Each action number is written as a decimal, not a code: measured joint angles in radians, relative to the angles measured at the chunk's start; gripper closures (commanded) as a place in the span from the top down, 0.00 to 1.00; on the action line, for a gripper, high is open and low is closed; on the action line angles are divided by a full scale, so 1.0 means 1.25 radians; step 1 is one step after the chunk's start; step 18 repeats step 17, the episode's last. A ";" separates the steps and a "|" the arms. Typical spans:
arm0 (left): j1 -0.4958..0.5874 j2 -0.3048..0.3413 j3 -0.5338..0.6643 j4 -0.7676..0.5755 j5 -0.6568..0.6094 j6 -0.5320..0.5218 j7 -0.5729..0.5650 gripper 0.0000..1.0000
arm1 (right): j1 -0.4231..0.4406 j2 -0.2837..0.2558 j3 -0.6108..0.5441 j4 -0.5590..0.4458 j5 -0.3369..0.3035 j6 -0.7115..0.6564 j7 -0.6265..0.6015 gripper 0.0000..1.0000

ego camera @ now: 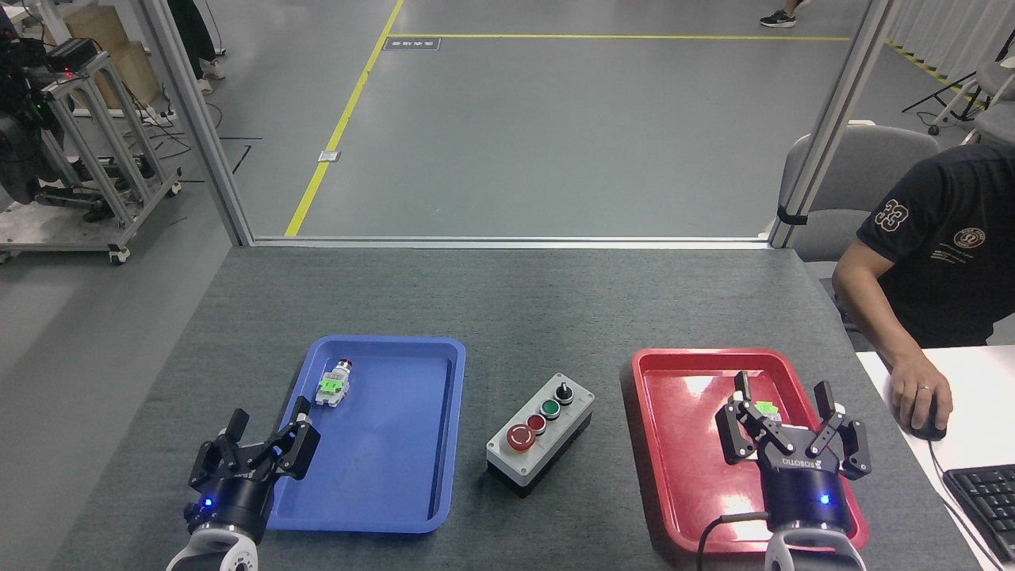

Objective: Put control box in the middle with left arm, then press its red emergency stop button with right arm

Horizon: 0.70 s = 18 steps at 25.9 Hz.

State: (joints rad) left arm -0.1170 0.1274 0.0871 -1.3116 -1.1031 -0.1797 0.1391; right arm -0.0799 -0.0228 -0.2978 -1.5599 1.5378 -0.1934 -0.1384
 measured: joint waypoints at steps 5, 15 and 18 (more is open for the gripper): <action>0.001 0.000 -0.015 -0.003 -0.003 -0.003 0.002 0.99 | -0.053 -0.015 0.002 0.103 0.005 -0.016 -0.021 1.00; 0.002 -0.002 -0.017 -0.002 0.006 -0.004 0.001 0.99 | -0.060 -0.028 0.002 0.128 0.041 -0.046 0.150 1.00; 0.002 -0.002 -0.017 -0.002 0.006 -0.004 0.001 0.99 | -0.060 -0.029 0.000 0.127 0.042 -0.046 0.157 1.00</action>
